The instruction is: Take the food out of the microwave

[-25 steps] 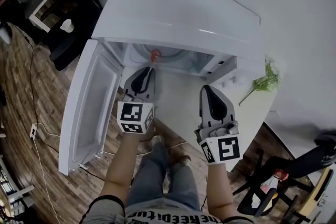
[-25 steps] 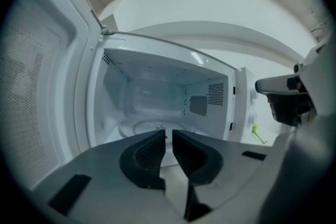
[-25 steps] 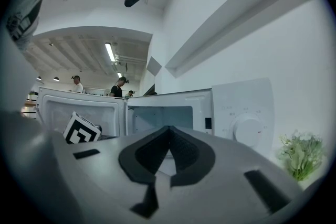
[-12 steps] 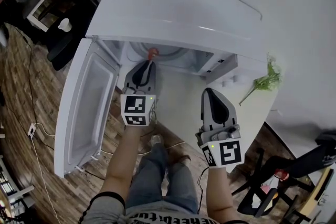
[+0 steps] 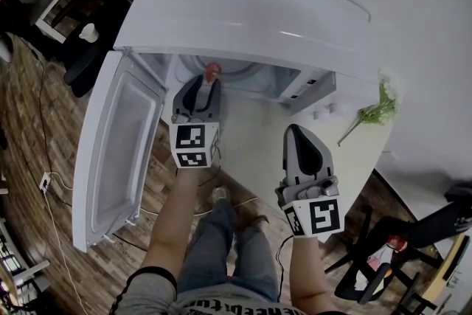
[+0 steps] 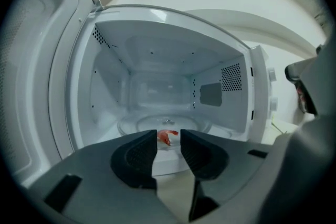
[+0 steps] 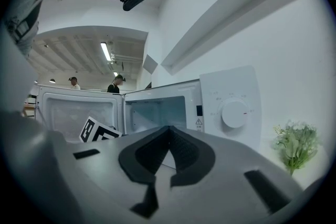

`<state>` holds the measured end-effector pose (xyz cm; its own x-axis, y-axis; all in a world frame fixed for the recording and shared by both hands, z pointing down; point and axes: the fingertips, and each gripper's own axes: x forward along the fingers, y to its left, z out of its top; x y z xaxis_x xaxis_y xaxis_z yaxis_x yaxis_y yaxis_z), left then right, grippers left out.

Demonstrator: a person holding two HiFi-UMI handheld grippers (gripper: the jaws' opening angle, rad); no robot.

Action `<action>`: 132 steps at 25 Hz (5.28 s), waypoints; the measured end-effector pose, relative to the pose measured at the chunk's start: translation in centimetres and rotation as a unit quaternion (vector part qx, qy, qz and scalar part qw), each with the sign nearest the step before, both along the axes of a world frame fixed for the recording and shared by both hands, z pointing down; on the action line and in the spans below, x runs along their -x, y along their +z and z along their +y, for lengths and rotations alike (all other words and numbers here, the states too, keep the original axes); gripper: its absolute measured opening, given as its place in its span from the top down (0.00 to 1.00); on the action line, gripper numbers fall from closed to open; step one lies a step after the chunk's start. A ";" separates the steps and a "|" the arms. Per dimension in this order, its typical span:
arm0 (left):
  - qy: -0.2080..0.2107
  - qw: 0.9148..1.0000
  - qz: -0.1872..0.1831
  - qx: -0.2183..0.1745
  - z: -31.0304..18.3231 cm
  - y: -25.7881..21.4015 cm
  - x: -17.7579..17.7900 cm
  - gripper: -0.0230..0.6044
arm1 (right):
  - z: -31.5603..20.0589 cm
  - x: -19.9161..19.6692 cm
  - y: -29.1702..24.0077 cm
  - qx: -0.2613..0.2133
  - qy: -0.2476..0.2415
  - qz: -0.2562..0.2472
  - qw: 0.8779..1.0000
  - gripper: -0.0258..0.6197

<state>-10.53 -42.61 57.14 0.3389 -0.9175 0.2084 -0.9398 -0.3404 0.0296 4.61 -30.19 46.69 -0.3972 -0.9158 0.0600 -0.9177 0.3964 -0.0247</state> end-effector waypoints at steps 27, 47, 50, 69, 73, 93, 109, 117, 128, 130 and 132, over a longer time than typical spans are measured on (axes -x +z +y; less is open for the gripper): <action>-0.003 1.000 -0.010 -0.007 0.9 0.2 0.5 0.93 | -0.1 0.5 0.3 0.003 -0.003 0.001 1.000 0.96; -0.005 1.000 0.011 -0.028 6.5 -5.2 0.8 0.93 | 1.1 1.3 -1.2 0.009 -0.033 0.013 0.999 0.96; -0.011 0.999 0.016 -0.032 7.9 -6.5 1.0 0.93 | 1.7 1.4 -1.9 0.008 -0.039 0.012 0.999 0.96; -0.062 0.996 0.034 -0.061 16.8 -14.3 3.9 0.93 | 5.2 2.0 -6.0 0.000 -0.067 0.014 0.998 0.96; -0.065 0.995 0.035 -0.068 18.4 -15.6 4.1 0.93 | 6.2 1.9 -6.8 -0.002 -0.069 0.015 0.998 0.96; -0.100 0.987 0.054 -0.116 26.3 -21.6 5.2 0.93 | 11.7 1.1 -12.4 -0.044 -0.079 0.018 0.996 0.96; -0.109 0.981 0.054 -0.150 32.0 -24.6 3.9 0.93 | 16.5 -1.5 -14.2 -0.063 -0.066 -0.001 0.996 0.96; -0.113 0.979 0.055 -0.157 33.8 -25.3 2.9 0.93 | 18.4 -2.2 -15.4 -0.067 -0.079 -0.004 0.995 0.96; -0.110 0.979 0.056 -0.163 35.1 -25.8 1.4 0.93 | 19.7 -3.7 -15.7 -0.074 -0.077 -0.008 0.994 0.96; -0.111 0.979 0.057 -0.164 35.1 -25.9 1.1 0.93 | 19.7 -3.9 -15.8 -0.075 -0.077 -0.008 0.994 0.96; -0.111 0.978 0.057 -0.165 35.2 -26.0 0.9 0.93 | 19.7 -4.2 -15.8 -0.075 -0.077 -0.008 0.994 0.96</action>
<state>-11.42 -7.45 31.13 0.1280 -0.9821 -0.1384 -0.9887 -0.1374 0.0607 8.81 -10.50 30.91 -0.5328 -0.8424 -0.0808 -0.8461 0.5322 0.0309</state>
